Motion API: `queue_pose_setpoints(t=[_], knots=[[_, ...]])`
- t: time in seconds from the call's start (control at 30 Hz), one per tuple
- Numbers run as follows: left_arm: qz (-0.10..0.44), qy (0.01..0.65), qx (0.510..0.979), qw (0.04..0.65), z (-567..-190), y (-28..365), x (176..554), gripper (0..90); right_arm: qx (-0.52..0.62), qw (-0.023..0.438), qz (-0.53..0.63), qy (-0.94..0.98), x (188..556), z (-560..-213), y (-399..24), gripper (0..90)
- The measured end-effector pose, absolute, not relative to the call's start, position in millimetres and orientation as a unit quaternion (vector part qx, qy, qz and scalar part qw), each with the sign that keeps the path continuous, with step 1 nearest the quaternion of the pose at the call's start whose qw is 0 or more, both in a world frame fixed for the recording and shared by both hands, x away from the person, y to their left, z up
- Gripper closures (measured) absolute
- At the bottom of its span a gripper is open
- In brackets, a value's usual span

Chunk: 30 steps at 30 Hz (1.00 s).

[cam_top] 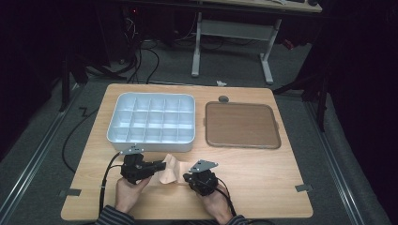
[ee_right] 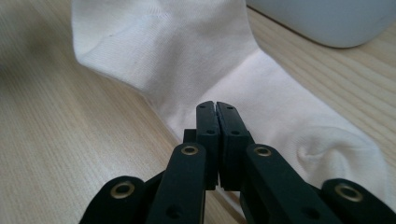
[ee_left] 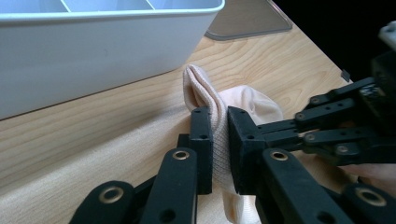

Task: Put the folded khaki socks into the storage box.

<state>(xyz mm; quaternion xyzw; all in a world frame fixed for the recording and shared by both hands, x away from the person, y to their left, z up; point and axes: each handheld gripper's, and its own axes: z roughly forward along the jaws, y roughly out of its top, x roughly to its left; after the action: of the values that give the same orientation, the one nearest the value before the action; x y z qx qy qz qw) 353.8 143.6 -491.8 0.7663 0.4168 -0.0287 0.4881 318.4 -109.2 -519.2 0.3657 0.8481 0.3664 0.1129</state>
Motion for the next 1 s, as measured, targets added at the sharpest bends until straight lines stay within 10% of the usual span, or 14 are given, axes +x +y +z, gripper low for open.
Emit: queue_pose_setpoints(t=[0.5, 1.0], knots=[[-0.035, 0.399, 0.771, 0.495, -492, 130, 357, 80.9, 0.362, 0.101, 0.367, 0.851, 326, -523, -96, 84.2], [-0.026, 0.413, 0.771, 0.484, -491, 130, 358, 81.0, 0.449, 0.157, 0.379, 0.794, 318, -503, -171, 76.7]])
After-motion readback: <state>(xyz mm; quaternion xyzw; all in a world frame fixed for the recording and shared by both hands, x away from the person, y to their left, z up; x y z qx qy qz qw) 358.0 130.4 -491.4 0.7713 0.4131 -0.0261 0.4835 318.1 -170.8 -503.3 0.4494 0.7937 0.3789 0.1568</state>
